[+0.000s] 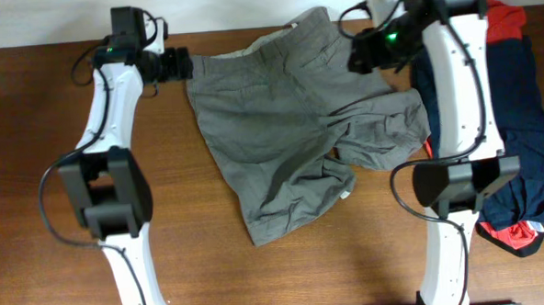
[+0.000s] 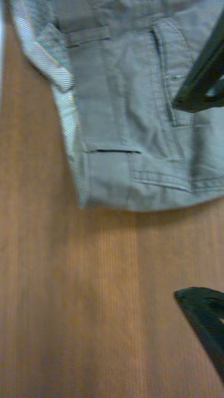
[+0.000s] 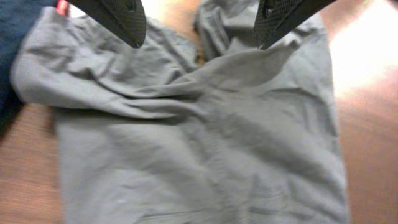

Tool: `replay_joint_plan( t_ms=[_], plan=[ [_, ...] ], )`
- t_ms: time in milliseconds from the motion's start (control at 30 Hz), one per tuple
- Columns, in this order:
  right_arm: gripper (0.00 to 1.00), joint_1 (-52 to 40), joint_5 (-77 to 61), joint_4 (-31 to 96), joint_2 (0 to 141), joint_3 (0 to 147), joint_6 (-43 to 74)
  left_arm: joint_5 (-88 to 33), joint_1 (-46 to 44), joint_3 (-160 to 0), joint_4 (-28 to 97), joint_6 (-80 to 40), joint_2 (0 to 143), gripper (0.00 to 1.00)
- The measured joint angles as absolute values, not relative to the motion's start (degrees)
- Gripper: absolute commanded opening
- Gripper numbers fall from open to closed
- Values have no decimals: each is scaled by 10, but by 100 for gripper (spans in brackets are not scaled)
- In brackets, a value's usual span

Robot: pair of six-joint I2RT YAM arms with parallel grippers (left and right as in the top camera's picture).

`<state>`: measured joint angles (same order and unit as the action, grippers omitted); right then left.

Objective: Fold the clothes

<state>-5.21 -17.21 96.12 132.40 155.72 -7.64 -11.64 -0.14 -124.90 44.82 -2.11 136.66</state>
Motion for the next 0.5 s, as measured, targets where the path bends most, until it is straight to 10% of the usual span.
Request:
replay_joint_plan(
  t_ms=[500],
  plan=[
    [62, -69, -165, 970, 1324, 1557, -77, -111, -48, -1436, 498, 1, 1543, 64]
  ],
)
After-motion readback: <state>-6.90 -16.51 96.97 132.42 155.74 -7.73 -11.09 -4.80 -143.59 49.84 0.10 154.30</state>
